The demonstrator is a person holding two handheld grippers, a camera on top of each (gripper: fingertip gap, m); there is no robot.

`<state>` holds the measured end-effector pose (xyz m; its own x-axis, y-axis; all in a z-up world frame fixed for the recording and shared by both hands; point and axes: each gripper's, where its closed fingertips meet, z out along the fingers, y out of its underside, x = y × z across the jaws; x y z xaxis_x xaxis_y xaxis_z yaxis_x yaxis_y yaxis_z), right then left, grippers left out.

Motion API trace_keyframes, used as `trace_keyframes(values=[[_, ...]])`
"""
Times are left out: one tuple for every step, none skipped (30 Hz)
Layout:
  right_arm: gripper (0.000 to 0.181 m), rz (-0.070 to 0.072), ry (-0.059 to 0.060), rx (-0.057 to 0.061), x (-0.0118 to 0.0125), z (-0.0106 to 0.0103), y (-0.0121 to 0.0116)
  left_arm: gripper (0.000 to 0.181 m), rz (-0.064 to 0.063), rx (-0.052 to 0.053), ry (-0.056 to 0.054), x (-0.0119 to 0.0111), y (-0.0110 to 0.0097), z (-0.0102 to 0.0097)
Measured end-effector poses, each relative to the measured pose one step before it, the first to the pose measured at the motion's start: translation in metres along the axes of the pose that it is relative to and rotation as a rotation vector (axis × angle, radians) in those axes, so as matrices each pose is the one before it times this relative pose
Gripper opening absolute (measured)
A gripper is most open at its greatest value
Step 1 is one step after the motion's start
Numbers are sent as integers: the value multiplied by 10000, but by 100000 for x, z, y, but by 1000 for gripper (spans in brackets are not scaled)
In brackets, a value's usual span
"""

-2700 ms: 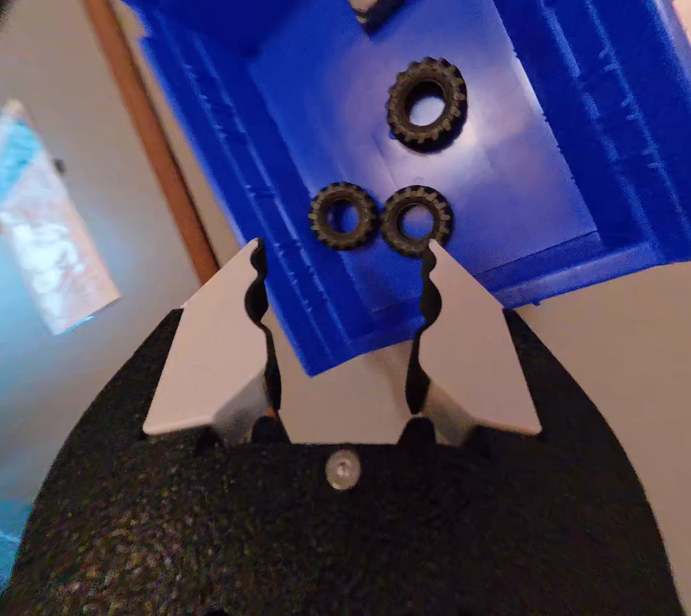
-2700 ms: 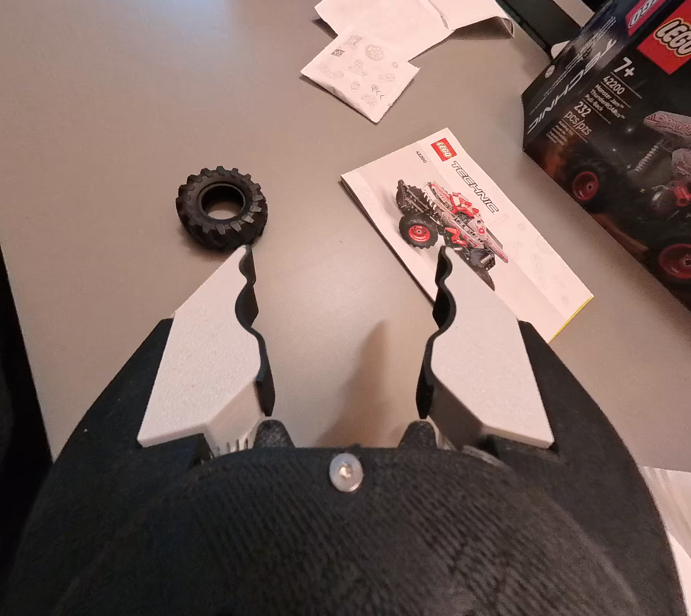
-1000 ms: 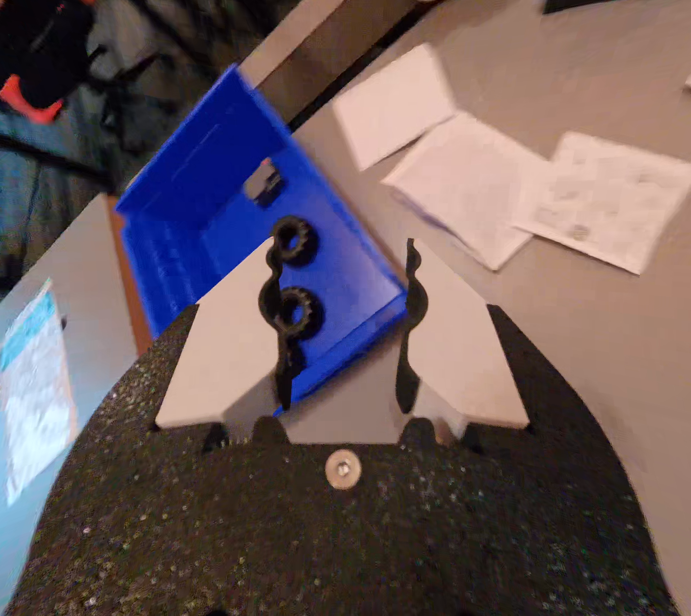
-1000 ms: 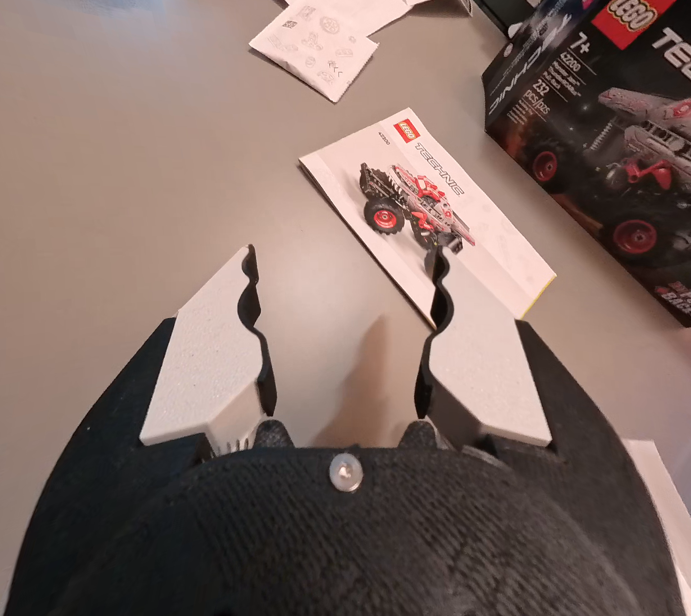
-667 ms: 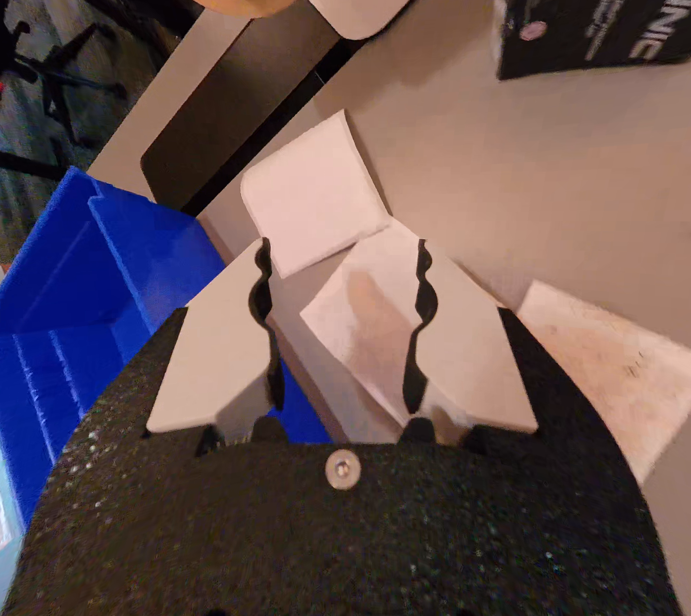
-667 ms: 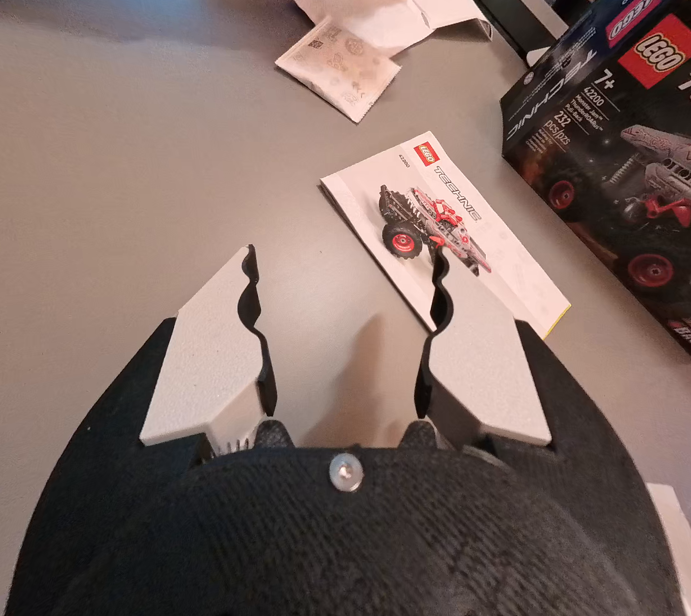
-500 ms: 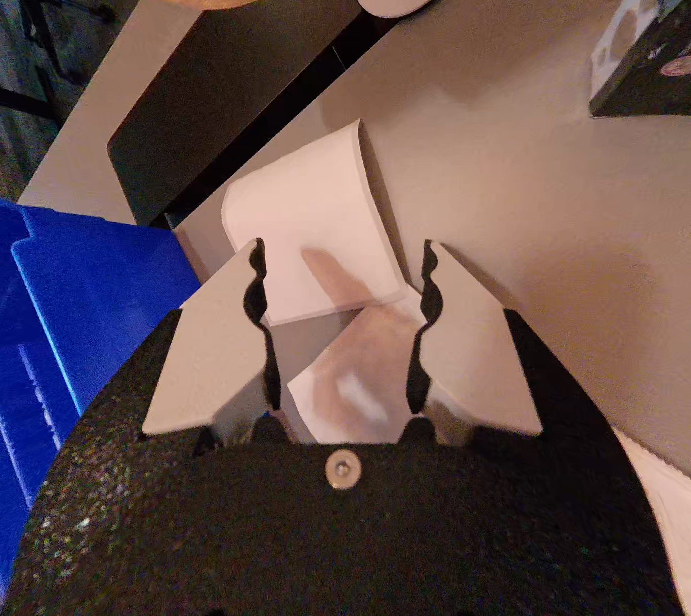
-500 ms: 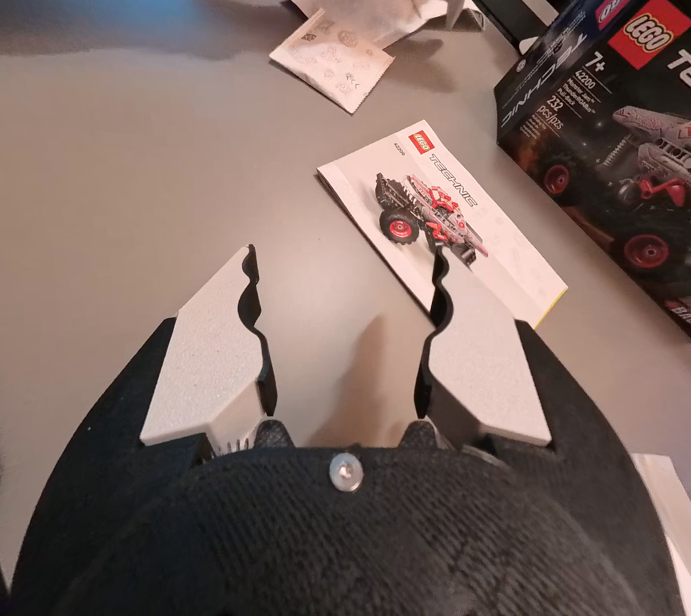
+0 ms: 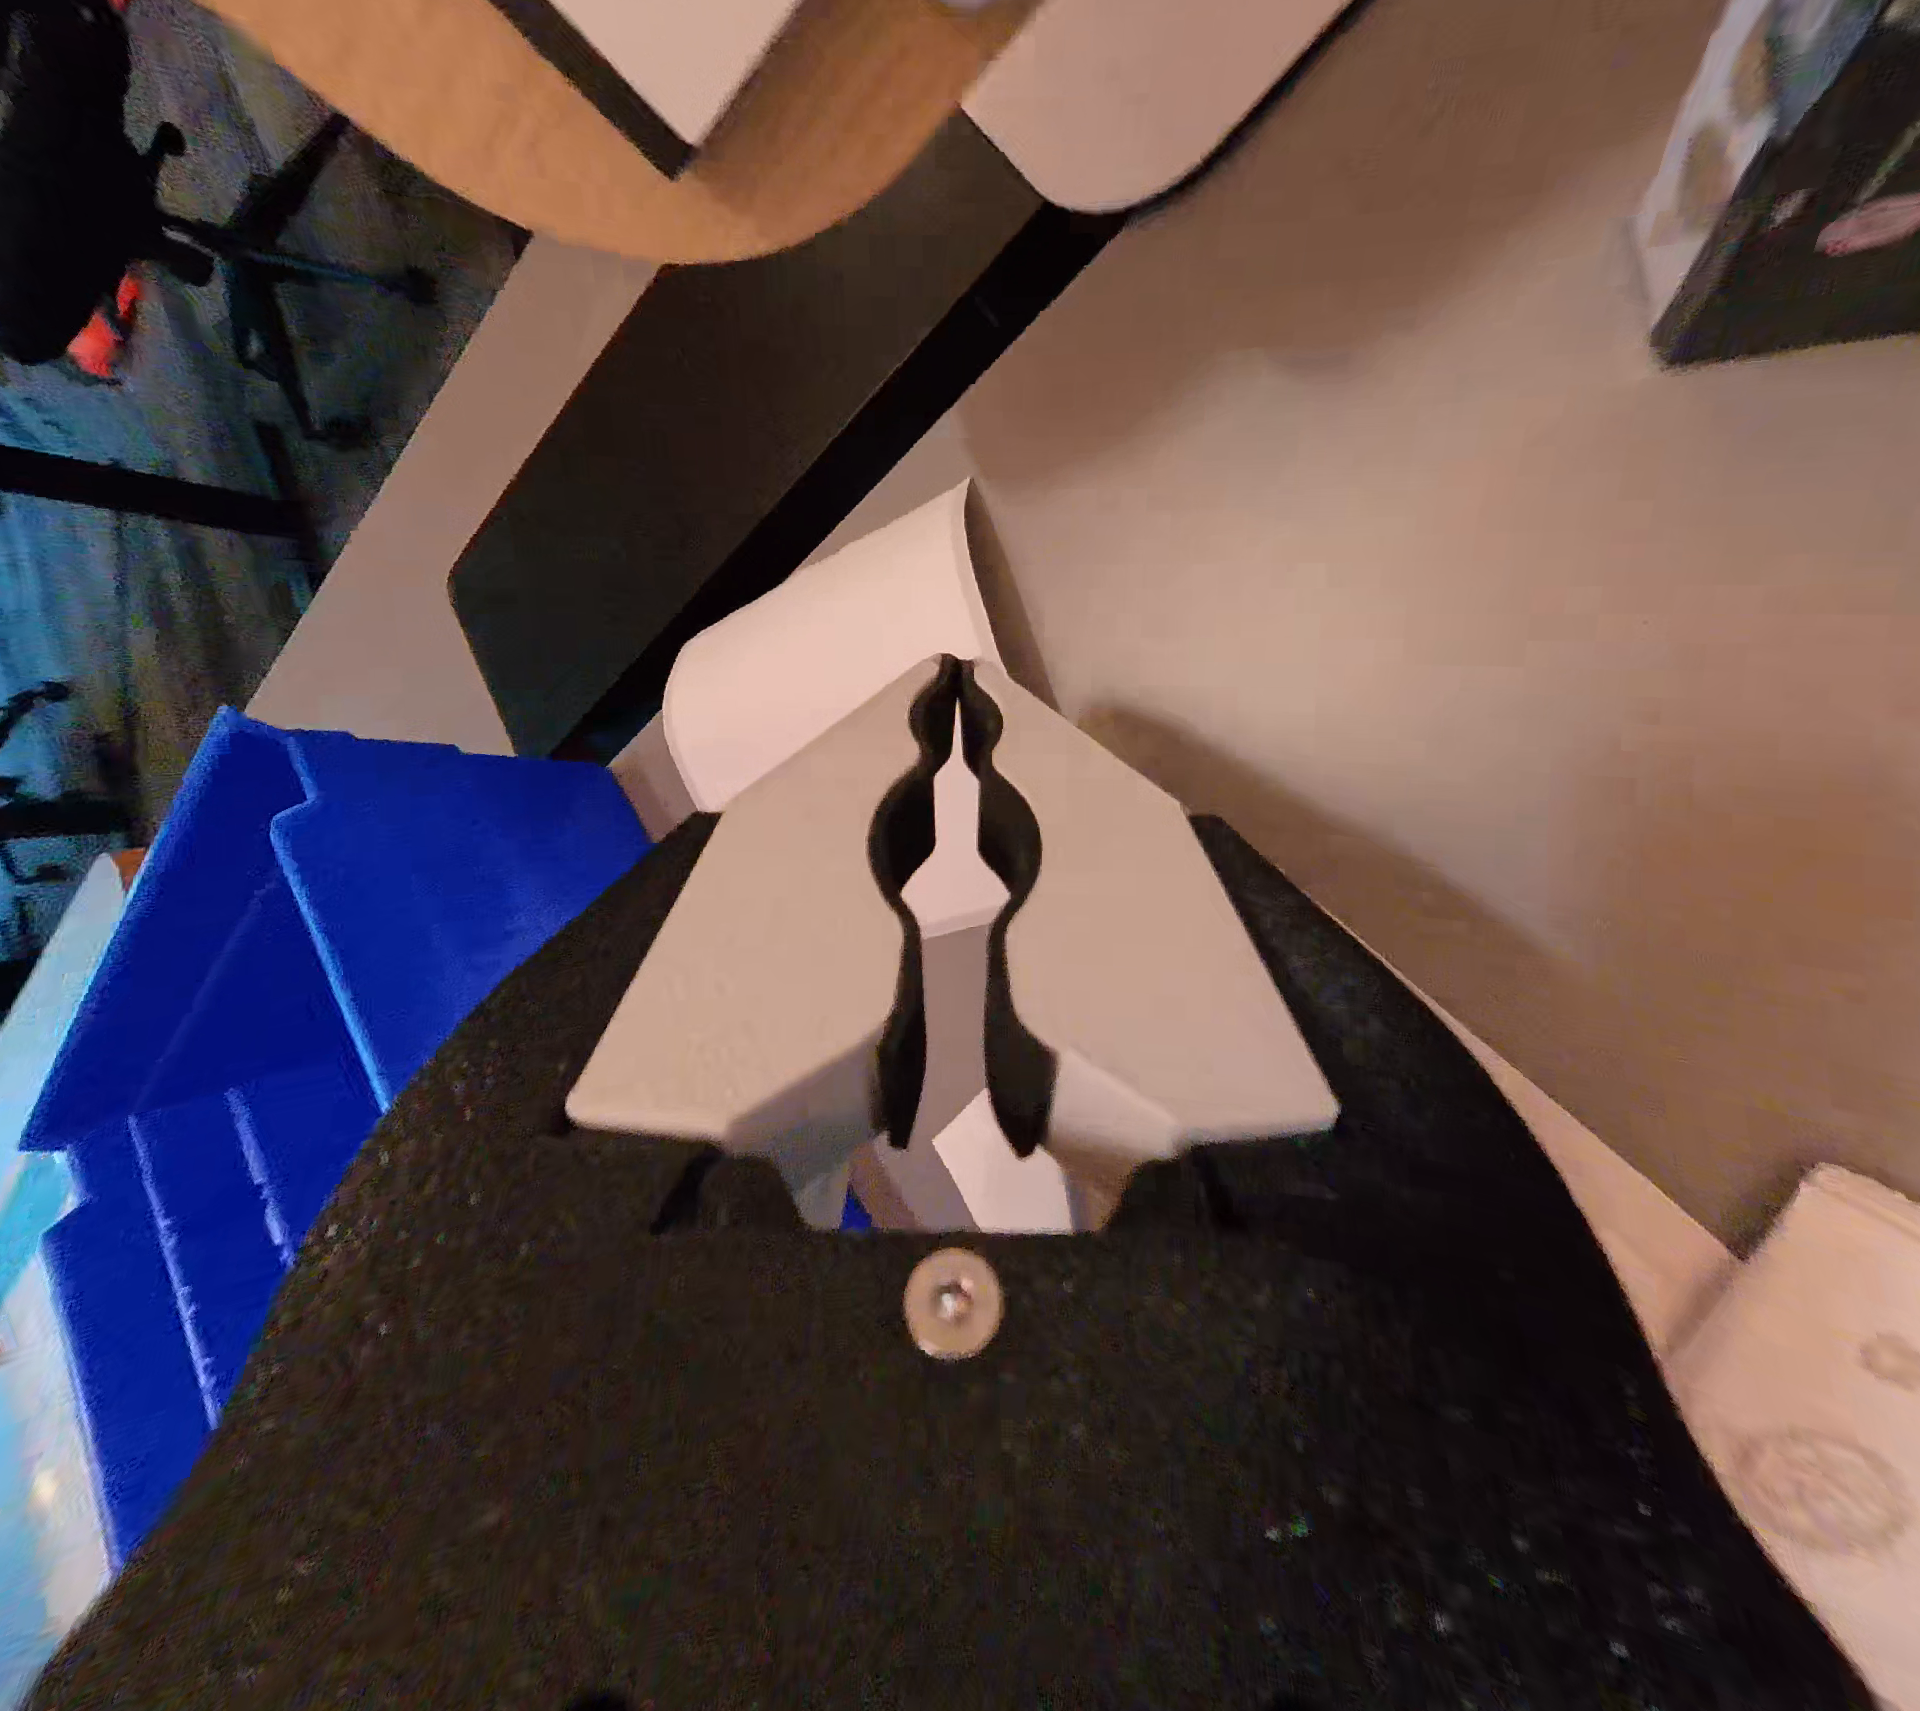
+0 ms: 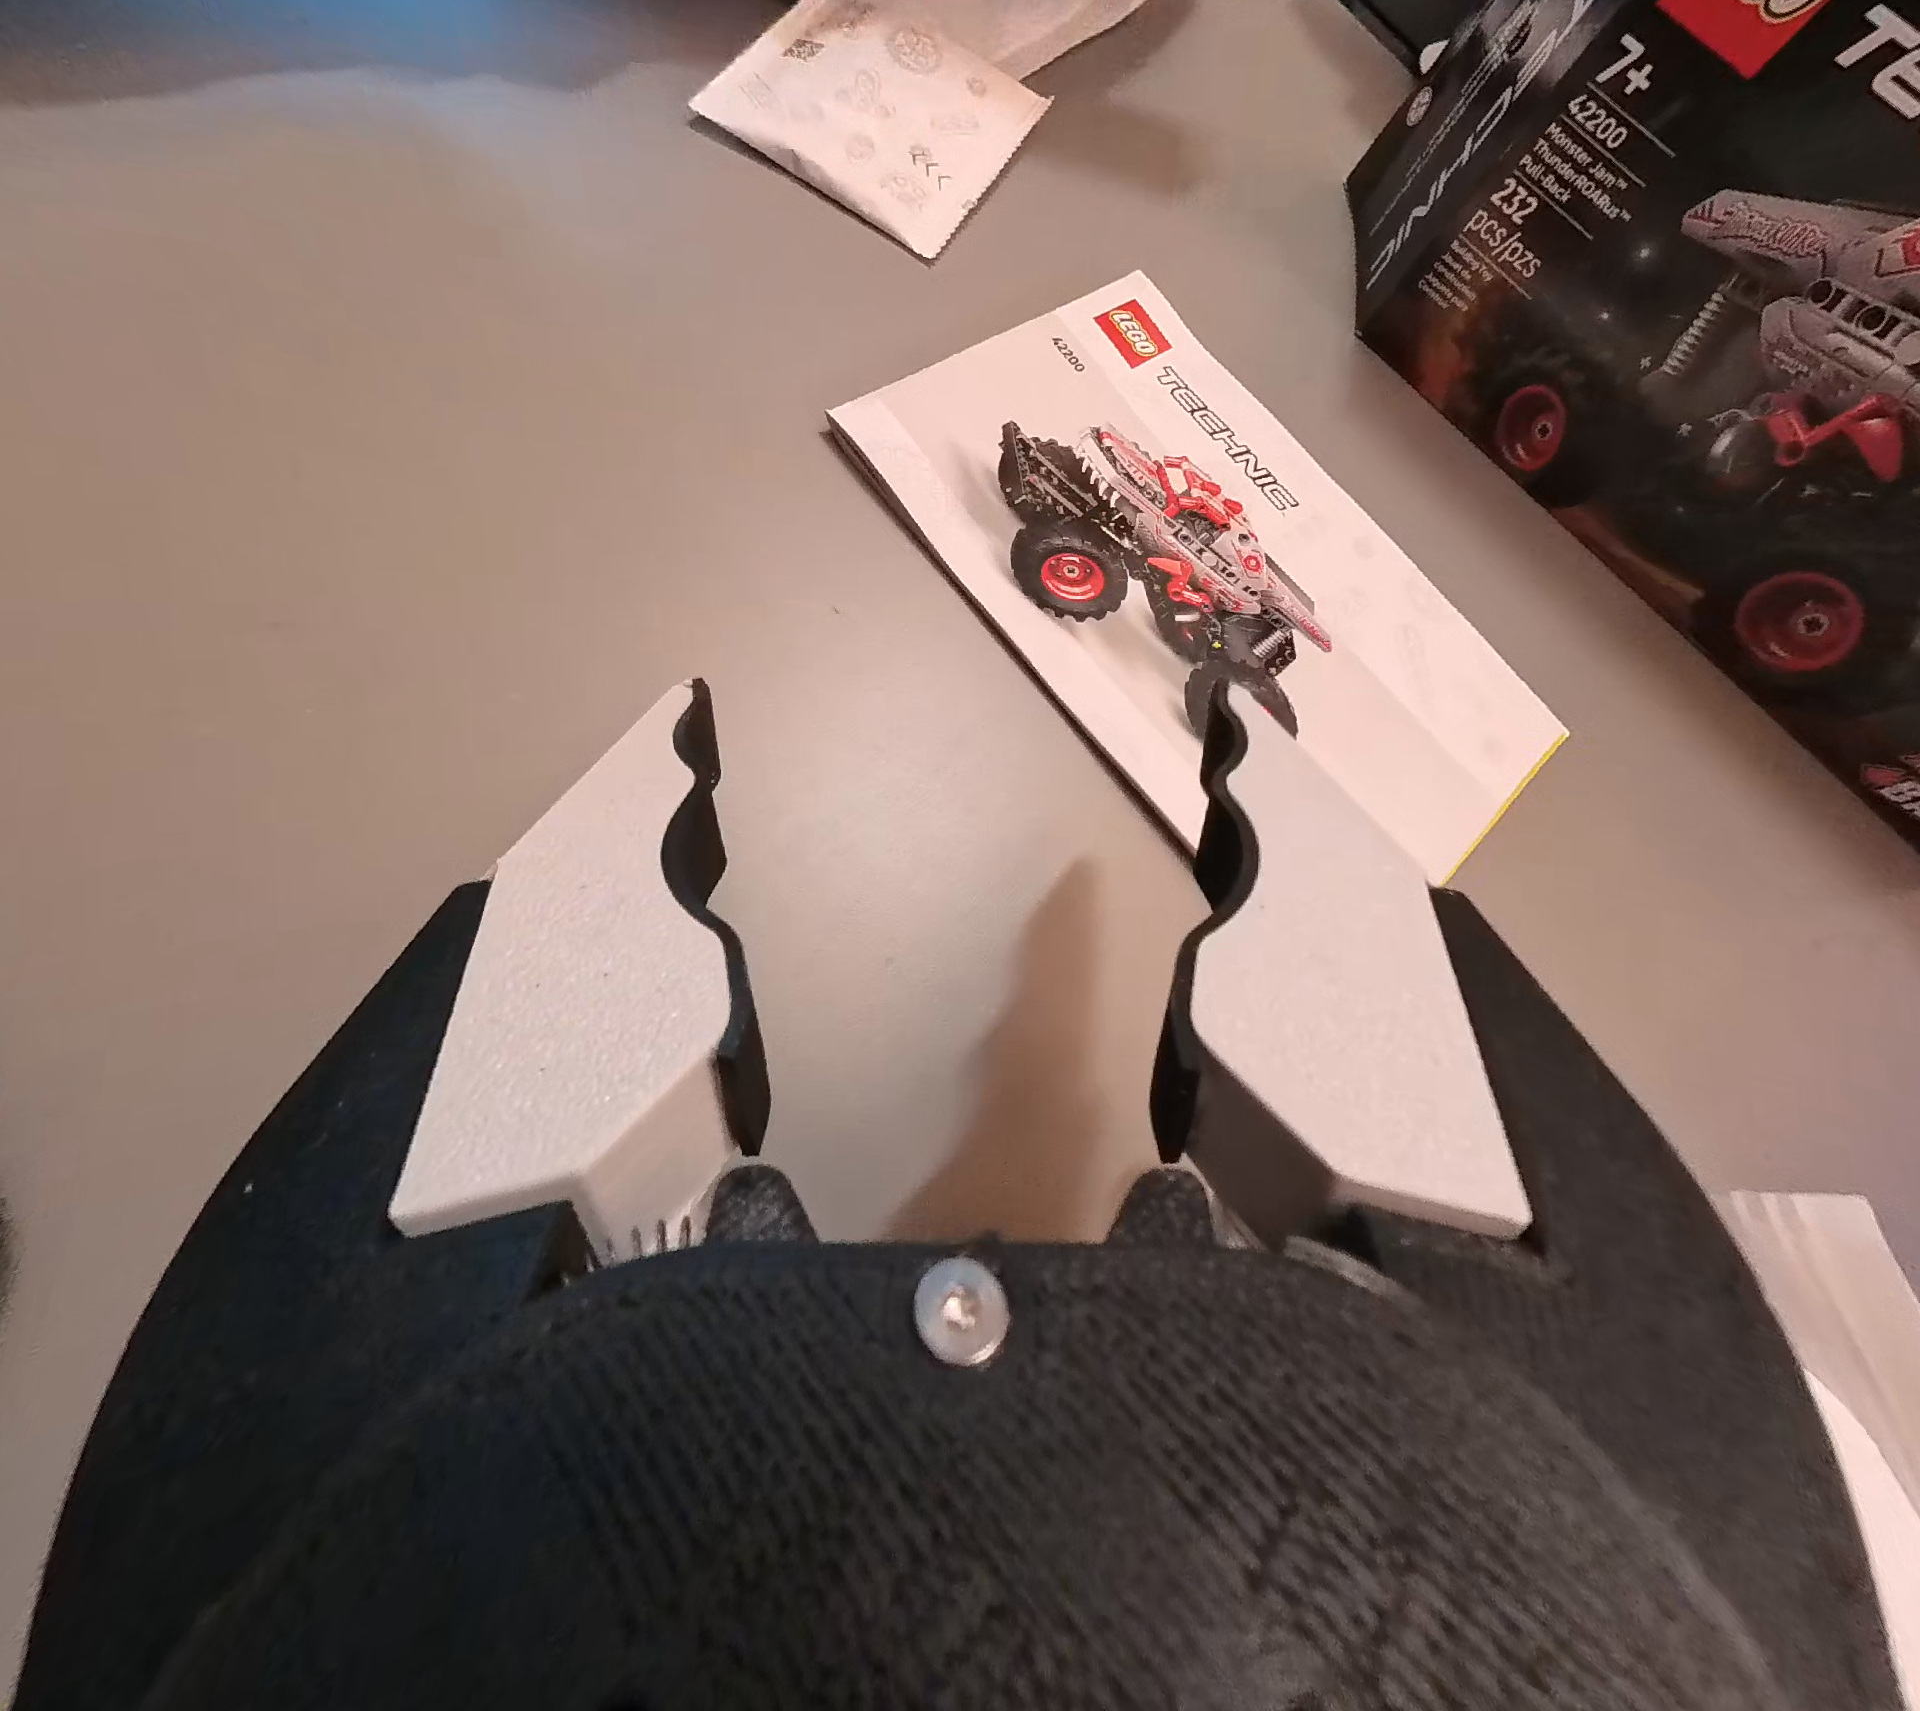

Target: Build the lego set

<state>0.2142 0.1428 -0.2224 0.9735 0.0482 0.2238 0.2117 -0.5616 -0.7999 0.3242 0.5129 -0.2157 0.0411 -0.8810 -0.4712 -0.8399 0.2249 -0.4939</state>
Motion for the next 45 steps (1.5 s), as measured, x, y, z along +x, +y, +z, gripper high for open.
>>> trace_keyframes(values=[[92, -8, 16, -4, 16, -67, 34, 0, -245, 312, 266, -407, -614, -945], [92, 8, 3, 11, 22, -57, -1, 0, -118, 288, 297, -268, -625, -800], [92, 20, -27, 8, -15, 0, -34, 0, -146, 116, 152, -302, -351, -521], [92, -6, -41, 4, -63, 34, -68, 0, -144, -150, 50, -227, 94, -147], [92, -43, -28, 15, -64, 66, -124, 0, -64, -250, 96, 85, 308, 266], [92, -53, -18, 14, -78, 103, -160, 0, -16, -190, 61, 245, 270, 611], [92, -55, -28, 20, -131, 95, -208, 22, 14, -168, -117, 115, 293, 879], [92, -67, -46, 47, -186, 95, -245, 45, 39, -249, -251, 30, 433, 965], [92, -68, -53, 46, -210, 82, -214, 54, 50, -257, -258, 135, 417, 886], [92, -44, -34, 17, -175, 45, -142, 57, 70, -181, -281, 170, 226, 765], [92, -20, -5, -3, -109, -1, -68, 59, 132, -171, -407, 3, 182, 644], [92, -8, -1, 15, -67, -41, -57, 59, 190, -225, -389, 18, 204, 566], [92, 17, 10, 11, -1, -62, -68, 61, 215, -157, -182, 318, 66, 467], [92, 22, 38, -8, 73, -96, -66, 58, 271, -8, -176, 249, -129, 316], [92, -17, 46, 0, 68, -104, -69, 53, 357, 8, -463, -281, -132, 151], [92, -50, 39, 13, 54, -74, -60, 57, 351, -112, -523, -498, 47, 122], [91, -33, 16, 3, 32, -55, -19, 56, 205, -183, -280, -210, 185, 107], [91, 2, -20, 5, -7, -23, -7, 52, 16, -114, -87, -44, 166, 110], [91, 22, 1, 22, 25, 10, -15, 49, -102, -83, -39, -109, 228, 175], [91, 17, 5, 18, 32, 29, -12, 39, -105, -133, -70, -269, 393, 266], [91, 6, -9, 6, -2, 25, 7, 28, -36, -112, -81, -337, 422, 290], [91, 1, -9, 6, -8, 24, 5, 16, -24, 48, -102, -393, 256, 204], [91, -7, -7, 14, -36, 21, -24, 2, -65, 233, -110, -455, 53, 8], [91, -23, -14, 3, -48, 2, 8, 0, -81, 258, -17, -346, 6, -229], [91, -27, -1, -10, -32, 12, 35, 0, -146, 183, 148, -204, -3, -394], [91, -13, -3, -10, -24, 21, 36, 0, -267, 200, 295, -264, -141, -453], [91, 6, -13, -16, -14, 33, 20, 0, -377, 306, 403, -295, -370, -662], [91, -2, -12, -17, -12, 22, 2, 0, -425, 352, 430, -334, -580, -956], [91, -24, 4, -3, 1, 2, -31, 0, -332, 261, 503, -281, -570, -1068], [91, -31, 7, 4, -7, -30, -46, 0, -242, 155, 575, -159, -525, -1164], [91, -18, -5, 6, -36, -46, -37, 0, -181, 138, 612, -76, -546, -1272], [91, -7, -4, 3, -35, -42, -23, 0, -117, 119, 756, 201, -537, -1371], [91, -9, -17, -5, -46, -28, 2, 0, -155, 113, 858, 480, -558, -1397], [91, -14, -17, -18, -45, -32, 29, 0, -215, 155, 831, 517, -649, -1405], [91, -18, 5, -8, 0, -7, 6, 0, -178, 177, 897, 683, -700, -1365], [91, -11, -10, 12, -16, 7, -19, 0, -75, 126, 938, 859, -665, -1261], [91, -4, -52, 20, -89, 21, -39, 0, 83, 112, 767, 701, -685, -1146], [91, -18, -68, 21, -120, 43, -48, 0, 195, 110, 660, 622, -670, -1048], [91, -33, -13, 19, -39, 36, -56, 0, 140, 94, 641, 647, -622, -808], [91, -28, 6, 10, -10, 27, -64, 0, 102, 110, 567, 615, -713, -691], [91, -13, -31, 19, -75, 17, -67, 0, 144, 137, 480, 562, -807, -611], [91, -6, -34, 34, -72, 1, -91, 0, 143, 139, 283, 342, -906, -479], [91, -10, -21, 49, -53, -6, -101, 0, 188, 143, 157, 216, -1004, -196], [91, -7, -27, 34, -32, 10, -50, 0, 303, 195, 187, 307, -1201, -29], [91, 10, -23, 5, -7, 30, -14, 0, 389, 224, 150, 277, -1358, 103]])
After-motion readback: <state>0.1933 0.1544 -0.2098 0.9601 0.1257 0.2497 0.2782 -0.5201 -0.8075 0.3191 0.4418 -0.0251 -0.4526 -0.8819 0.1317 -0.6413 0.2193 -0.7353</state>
